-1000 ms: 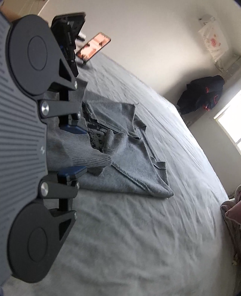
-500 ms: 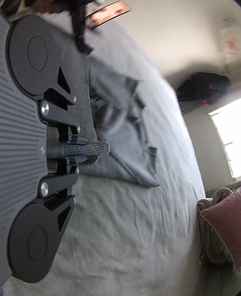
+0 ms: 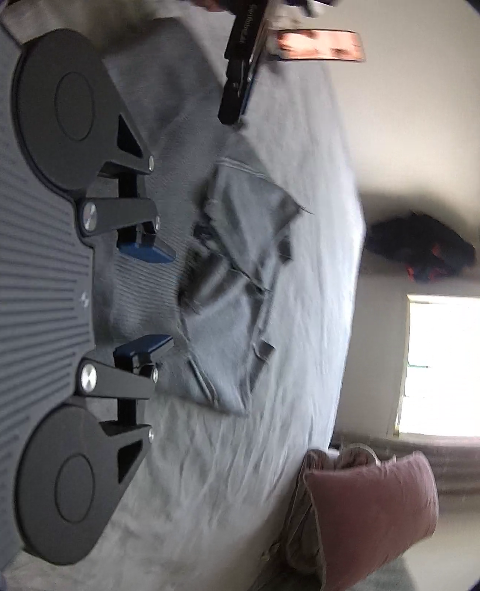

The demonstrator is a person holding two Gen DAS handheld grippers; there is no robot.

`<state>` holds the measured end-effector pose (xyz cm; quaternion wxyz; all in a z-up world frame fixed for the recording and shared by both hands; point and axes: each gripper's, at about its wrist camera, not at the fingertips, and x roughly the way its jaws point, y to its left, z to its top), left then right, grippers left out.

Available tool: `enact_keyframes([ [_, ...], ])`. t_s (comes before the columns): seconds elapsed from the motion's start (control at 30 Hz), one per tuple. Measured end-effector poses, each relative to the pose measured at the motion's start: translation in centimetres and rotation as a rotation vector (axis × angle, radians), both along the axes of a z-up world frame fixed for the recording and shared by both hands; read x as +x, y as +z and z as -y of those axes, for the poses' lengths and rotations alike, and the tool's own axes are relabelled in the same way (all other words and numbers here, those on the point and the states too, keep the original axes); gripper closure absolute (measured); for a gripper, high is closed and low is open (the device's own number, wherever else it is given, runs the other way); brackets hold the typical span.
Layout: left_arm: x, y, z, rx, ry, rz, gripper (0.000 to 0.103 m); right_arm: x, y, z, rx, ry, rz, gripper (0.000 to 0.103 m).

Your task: Fold clothes

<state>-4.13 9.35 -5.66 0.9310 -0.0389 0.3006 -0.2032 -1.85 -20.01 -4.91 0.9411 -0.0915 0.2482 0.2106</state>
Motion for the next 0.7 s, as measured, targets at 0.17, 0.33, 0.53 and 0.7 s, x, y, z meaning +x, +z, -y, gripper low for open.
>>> enact_keyframes([
  [0.17,-0.3,-1.2,0.1,0.096,-0.035,0.020,0.058,0.4,-1.8,0.8,-0.063,0.018,-0.013,0.051],
  [0.33,-0.8,-0.3,-0.3,0.088,-0.026,0.010,0.057,-0.2,-0.9,1.8,-0.050,-0.004,-0.021,0.043],
  [0.53,-2.7,1.6,-1.4,0.140,-0.040,0.026,0.042,-2.1,0.2,2.8,-0.040,0.011,-0.014,0.042],
  [0.7,-1.3,2.2,-3.8,0.001,0.010,-0.320,0.042,-2.7,1.6,4.2,-0.011,-0.039,-0.137,0.039],
])
